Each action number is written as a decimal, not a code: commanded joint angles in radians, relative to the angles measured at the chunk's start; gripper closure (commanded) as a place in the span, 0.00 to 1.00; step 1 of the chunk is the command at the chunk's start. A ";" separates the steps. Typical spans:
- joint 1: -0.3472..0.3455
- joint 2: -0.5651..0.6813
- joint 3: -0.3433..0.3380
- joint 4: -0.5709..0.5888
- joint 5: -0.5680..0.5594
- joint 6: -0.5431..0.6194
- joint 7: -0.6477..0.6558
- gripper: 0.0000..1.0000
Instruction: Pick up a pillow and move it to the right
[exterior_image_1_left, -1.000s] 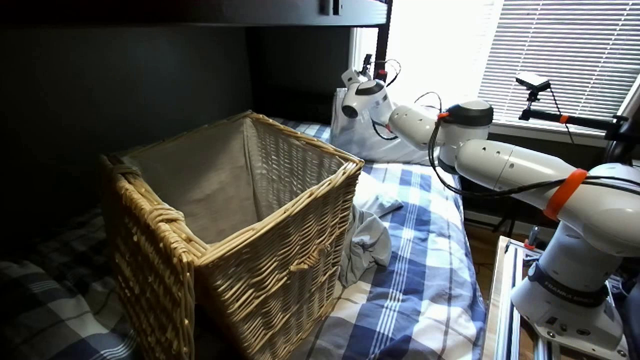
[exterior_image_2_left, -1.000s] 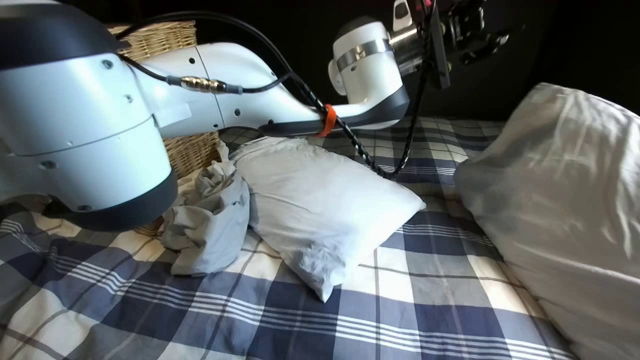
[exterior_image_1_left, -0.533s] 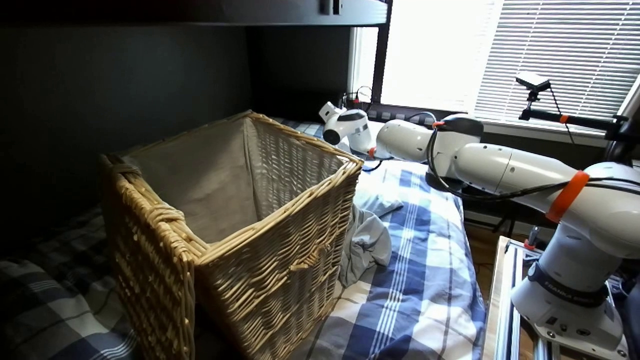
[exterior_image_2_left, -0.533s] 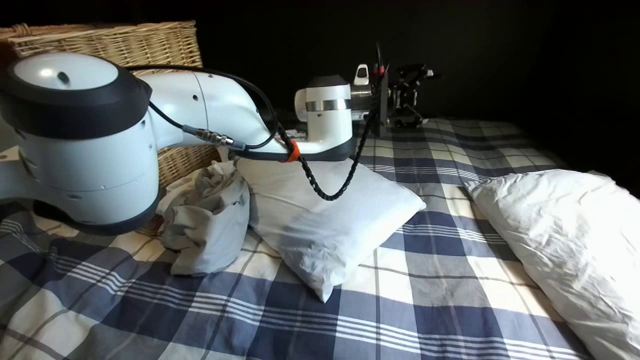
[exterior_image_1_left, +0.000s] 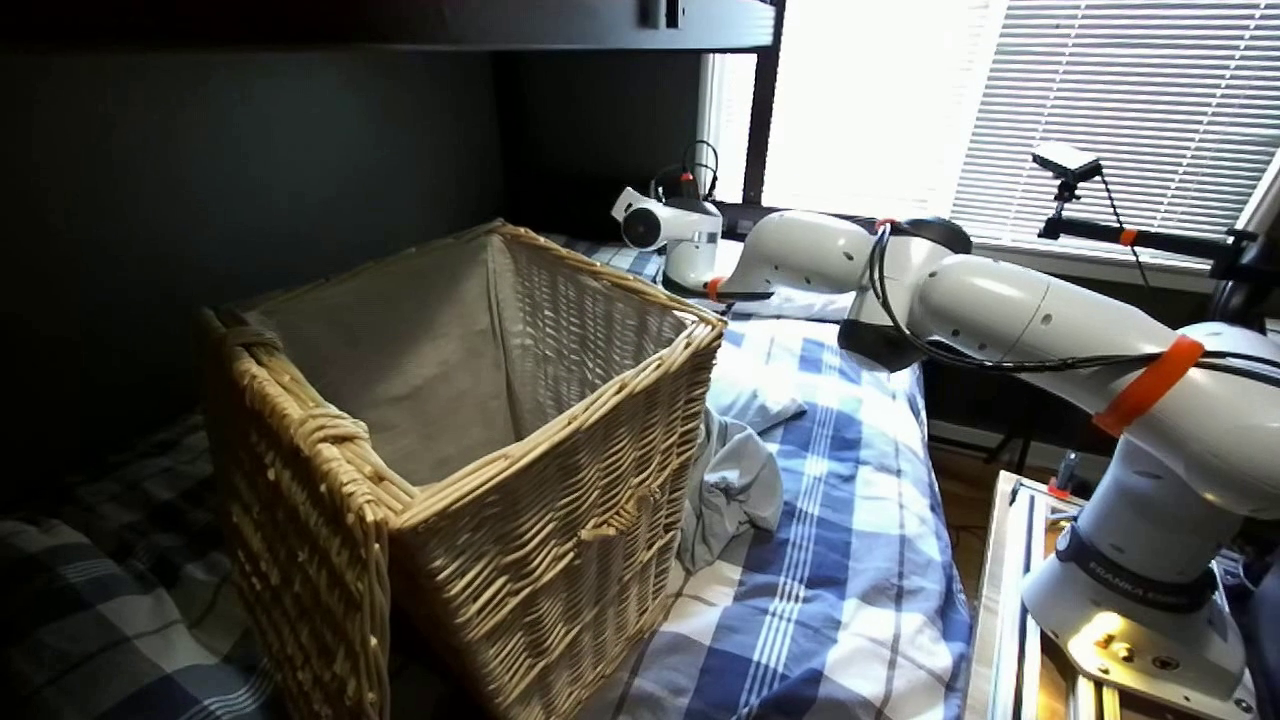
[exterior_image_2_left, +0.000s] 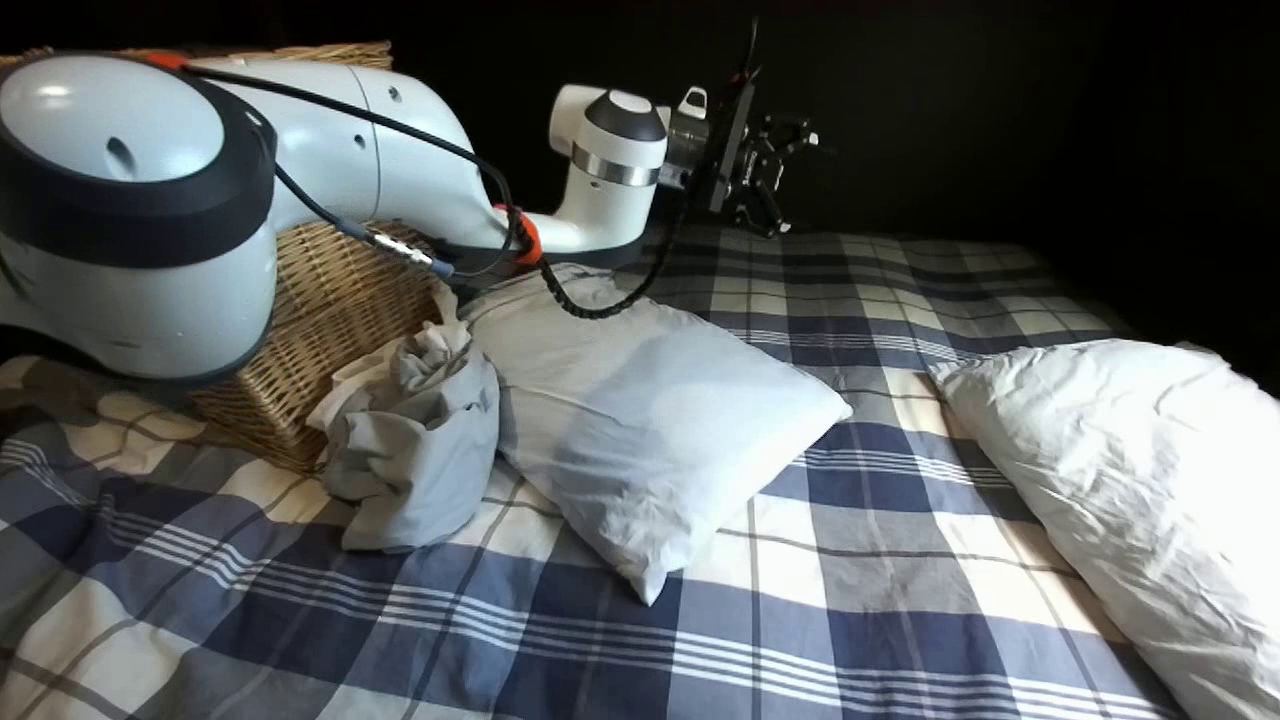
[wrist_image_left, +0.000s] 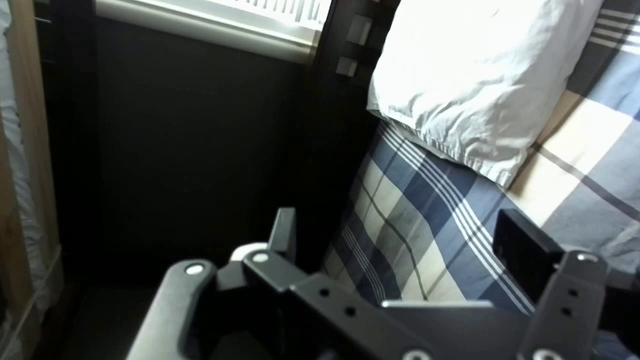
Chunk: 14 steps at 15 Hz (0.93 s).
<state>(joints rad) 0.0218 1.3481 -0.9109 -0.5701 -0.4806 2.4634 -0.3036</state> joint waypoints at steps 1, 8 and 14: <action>0.004 -0.140 0.163 -0.078 0.108 -0.030 -0.226 0.00; -0.081 -0.340 0.428 -0.292 0.265 0.220 -0.490 0.00; -0.189 -0.396 0.618 -0.375 0.310 0.349 -0.677 0.00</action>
<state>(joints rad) -0.1698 0.9501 -0.2887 -0.9477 -0.1700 2.8136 -0.9849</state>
